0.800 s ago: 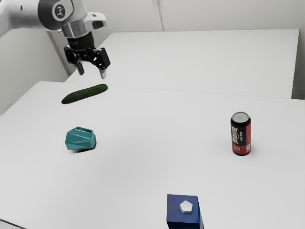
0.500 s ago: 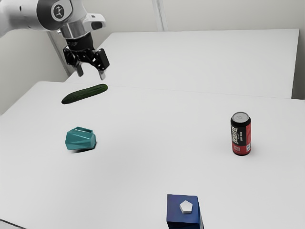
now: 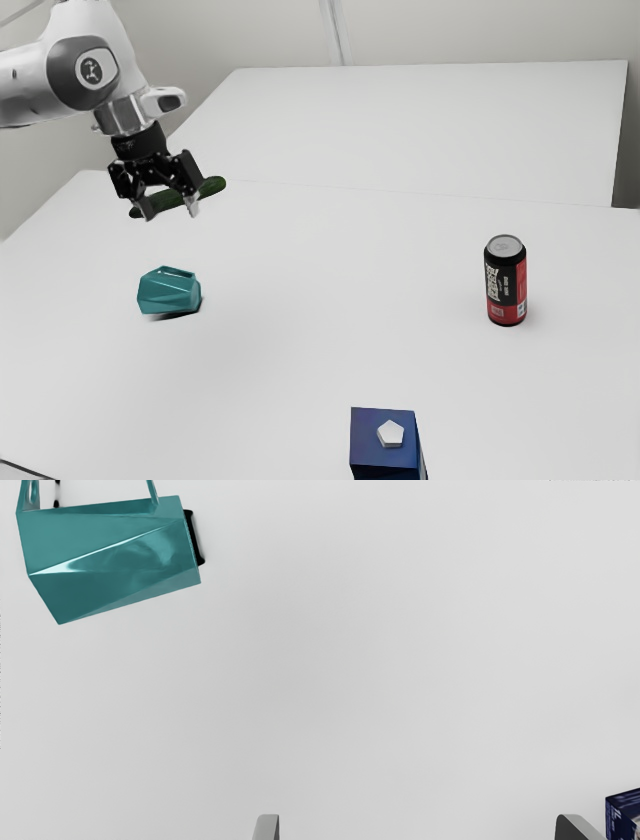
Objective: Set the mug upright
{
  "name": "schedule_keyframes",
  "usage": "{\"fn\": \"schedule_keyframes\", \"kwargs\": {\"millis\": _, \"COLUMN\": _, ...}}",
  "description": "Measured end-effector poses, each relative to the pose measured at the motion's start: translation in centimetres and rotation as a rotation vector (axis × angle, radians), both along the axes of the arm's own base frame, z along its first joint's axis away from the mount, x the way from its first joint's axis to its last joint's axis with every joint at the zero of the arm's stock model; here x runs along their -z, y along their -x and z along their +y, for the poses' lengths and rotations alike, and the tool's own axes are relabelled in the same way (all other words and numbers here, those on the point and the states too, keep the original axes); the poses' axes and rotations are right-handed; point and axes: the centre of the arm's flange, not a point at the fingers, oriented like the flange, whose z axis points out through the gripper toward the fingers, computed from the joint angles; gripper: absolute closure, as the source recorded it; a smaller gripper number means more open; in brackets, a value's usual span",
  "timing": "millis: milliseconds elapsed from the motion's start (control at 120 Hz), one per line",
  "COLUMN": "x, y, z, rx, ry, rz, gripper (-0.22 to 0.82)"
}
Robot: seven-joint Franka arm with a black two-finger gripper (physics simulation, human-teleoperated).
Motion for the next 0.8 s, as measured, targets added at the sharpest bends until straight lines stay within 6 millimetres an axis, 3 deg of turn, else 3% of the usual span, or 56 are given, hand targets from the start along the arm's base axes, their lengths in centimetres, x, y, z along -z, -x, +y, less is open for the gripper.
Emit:
{"fn": "schedule_keyframes", "kwargs": {"millis": 233, "x": 3.9, "y": 1.1, "z": 6.8, "rx": -0.042, "ry": 0.093, "rz": -0.024, "gripper": 0.00}}
{"fn": "schedule_keyframes", "kwargs": {"millis": 567, "x": 12.5, "y": 0.9, "z": 19.0, "rx": -0.110, "ry": 0.319, "rz": -0.116, "gripper": 0.00}}
{"fn": "schedule_keyframes", "kwargs": {"millis": 800, "x": 18.2, "y": 0.7, "z": 23.2, "rx": -0.093, "ry": 0.464, "rz": -0.187, "gripper": 0.00}}
